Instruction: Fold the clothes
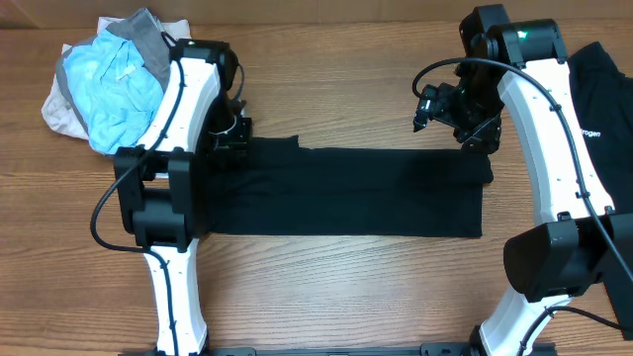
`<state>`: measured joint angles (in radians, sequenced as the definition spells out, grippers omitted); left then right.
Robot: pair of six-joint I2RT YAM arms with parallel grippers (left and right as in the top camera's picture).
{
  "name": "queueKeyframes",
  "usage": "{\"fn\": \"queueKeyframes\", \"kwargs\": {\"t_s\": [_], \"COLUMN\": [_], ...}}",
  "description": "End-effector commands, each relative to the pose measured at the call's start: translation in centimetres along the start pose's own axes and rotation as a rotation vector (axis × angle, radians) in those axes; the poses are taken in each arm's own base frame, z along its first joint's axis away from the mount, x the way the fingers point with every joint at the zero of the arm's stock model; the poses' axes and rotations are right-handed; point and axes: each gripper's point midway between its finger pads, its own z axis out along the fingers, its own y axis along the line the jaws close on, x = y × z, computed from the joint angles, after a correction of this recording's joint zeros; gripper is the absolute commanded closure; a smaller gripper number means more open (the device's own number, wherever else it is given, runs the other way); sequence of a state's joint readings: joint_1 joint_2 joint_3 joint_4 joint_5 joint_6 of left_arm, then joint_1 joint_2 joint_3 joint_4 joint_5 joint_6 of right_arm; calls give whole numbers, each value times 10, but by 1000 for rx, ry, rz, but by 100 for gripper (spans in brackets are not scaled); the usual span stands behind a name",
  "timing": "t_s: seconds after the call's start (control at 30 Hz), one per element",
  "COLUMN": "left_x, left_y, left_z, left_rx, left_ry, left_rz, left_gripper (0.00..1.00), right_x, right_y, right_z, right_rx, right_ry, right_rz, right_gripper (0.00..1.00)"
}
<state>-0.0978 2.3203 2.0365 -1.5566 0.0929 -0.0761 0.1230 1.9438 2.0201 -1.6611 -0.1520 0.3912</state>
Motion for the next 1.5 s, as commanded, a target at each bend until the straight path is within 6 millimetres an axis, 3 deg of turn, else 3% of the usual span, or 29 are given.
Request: {"fn": "queueKeyframes", "kwargs": {"t_s": [0.0,0.23,0.47,0.63,1.07,1.27,1.47], "left_x": [1,1,9,5,44,56,85], "left_y": [2,0,-2,-3,-16,14,48], "left_z": [-5,1,1,1,-1,13,37], "left_rx": [7,15,32,33,44,-139,-231], "left_ry": [-15,-9,23,6,157,216,348], "left_rz": [-1,0,9,16,32,3,-102], "left_gripper": [53,57,84,95,96,96,96], "right_x": [0,0,-2,-1,2,8,9], "right_y": [0,0,1,0,-2,-5,-8], "right_z": [-12,-12,-12,-12,-10,-7,-2], "right_rx": [-14,-14,-18,-17,-9,6,18], "right_ry": [-38,-38,-47,-44,-28,-1,10], "right_rz": [-9,-10,-11,-11,-7,-2,2], "right_gripper": [6,6,6,6,6,7,7]}}
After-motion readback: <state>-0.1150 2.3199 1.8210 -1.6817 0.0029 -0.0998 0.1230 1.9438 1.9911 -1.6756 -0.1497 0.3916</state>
